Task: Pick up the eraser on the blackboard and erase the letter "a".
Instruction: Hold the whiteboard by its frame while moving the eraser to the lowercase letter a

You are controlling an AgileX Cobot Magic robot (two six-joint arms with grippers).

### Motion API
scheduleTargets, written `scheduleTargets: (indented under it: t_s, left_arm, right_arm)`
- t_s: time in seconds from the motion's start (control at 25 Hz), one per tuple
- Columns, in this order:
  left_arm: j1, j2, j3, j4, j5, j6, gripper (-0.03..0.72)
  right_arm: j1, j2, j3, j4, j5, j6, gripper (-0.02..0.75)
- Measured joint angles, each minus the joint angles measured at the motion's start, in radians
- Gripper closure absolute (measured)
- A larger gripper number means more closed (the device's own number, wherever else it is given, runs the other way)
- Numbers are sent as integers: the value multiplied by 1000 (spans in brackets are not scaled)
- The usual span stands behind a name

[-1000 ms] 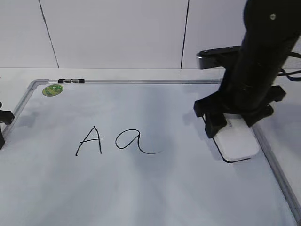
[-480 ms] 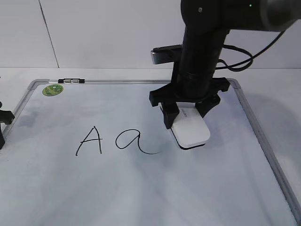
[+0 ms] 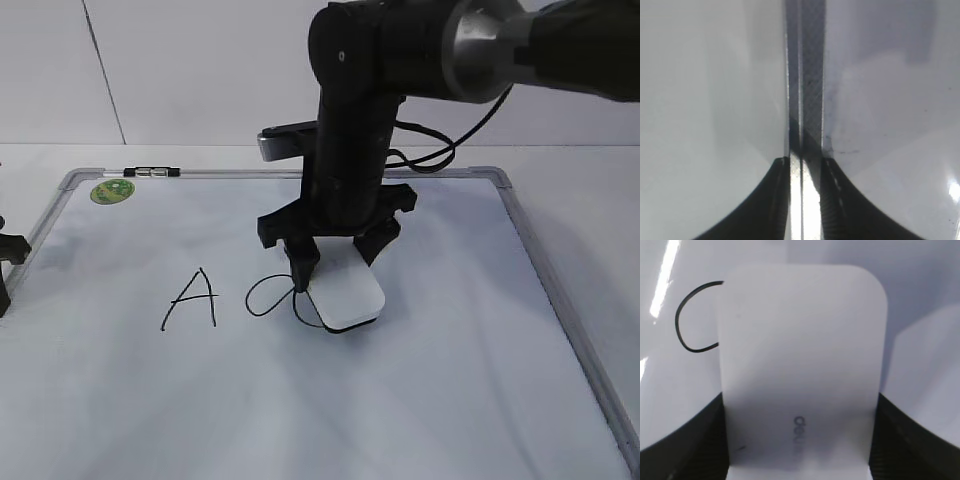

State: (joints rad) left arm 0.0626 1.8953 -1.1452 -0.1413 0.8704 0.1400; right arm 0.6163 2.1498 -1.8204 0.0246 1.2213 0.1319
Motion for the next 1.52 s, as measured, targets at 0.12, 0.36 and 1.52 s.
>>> scheduleTargets:
  t_s: [0.12, 0.36, 1.52]
  left_arm:
    - [0, 0, 0, 0, 0, 0, 549]
    - [0, 0, 0, 0, 0, 0, 549]
    - [0, 0, 0, -2, 2, 0, 549]
  right_arm:
    - [10, 15, -2, 0, 0, -2, 213]
    - [13, 29, -2, -6, 0, -16, 213]
    - [13, 131, -101, -51, 0, -23, 213]
